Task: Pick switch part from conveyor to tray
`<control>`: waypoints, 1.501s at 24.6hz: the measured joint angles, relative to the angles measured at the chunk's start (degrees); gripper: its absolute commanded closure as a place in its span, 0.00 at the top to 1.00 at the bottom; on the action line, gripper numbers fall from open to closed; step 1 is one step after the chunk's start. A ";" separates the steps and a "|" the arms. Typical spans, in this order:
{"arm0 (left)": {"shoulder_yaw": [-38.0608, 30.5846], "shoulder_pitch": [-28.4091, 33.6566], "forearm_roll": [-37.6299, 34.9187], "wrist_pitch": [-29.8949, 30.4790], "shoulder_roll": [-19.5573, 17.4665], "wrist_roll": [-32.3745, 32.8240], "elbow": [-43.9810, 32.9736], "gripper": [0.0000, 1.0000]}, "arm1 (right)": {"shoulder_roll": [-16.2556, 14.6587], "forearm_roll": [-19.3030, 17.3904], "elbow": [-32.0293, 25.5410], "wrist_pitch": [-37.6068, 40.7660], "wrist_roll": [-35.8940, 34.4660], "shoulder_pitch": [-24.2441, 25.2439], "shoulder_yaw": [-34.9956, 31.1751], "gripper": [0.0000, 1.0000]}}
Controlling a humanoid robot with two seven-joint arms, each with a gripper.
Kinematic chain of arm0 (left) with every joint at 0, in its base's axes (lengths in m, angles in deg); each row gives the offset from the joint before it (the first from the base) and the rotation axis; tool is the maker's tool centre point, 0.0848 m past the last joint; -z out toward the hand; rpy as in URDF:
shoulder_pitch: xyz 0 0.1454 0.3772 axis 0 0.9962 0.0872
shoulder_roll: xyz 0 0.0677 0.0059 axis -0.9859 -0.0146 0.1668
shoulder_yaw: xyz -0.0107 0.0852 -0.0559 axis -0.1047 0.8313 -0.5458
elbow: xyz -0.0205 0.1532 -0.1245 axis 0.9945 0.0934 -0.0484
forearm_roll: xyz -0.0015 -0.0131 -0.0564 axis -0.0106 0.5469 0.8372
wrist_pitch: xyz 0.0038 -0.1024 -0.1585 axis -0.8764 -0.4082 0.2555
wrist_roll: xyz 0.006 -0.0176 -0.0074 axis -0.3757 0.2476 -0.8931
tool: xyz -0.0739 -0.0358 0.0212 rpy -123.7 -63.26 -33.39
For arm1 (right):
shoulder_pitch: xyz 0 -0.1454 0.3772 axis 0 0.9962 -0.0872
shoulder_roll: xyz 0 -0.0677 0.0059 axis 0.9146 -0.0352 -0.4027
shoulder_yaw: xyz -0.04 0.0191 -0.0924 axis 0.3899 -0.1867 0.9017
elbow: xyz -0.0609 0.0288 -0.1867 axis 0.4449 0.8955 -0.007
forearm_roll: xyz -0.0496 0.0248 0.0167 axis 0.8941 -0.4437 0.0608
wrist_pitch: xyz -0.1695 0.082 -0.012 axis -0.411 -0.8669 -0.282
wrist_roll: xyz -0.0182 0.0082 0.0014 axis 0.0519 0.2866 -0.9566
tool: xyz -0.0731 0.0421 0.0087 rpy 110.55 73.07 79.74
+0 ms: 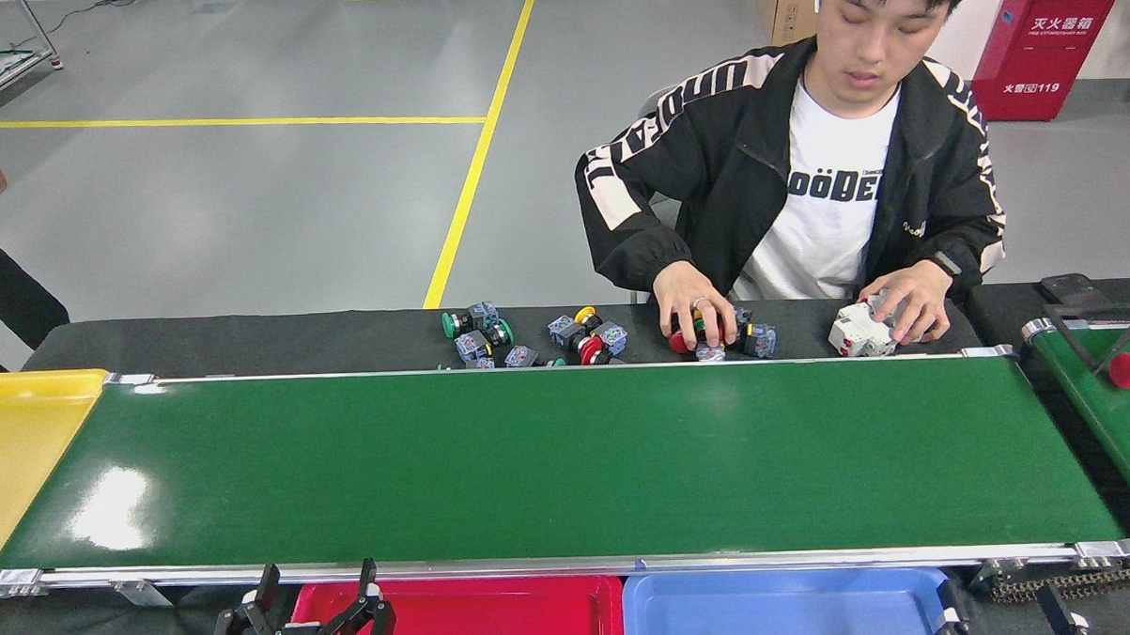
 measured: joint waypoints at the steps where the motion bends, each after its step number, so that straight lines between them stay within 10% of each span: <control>1: -0.31 -0.11 0.01 -0.03 -0.54 -0.04 0.00 1.00 | 0.00 0.00 0.00 0.00 0.00 0.00 0.00 0.99; 37: -2.04 0.26 7.58 0.33 -2.96 1.25 -0.01 1.00 | 0.00 0.00 -0.01 0.00 0.29 -0.81 0.02 0.99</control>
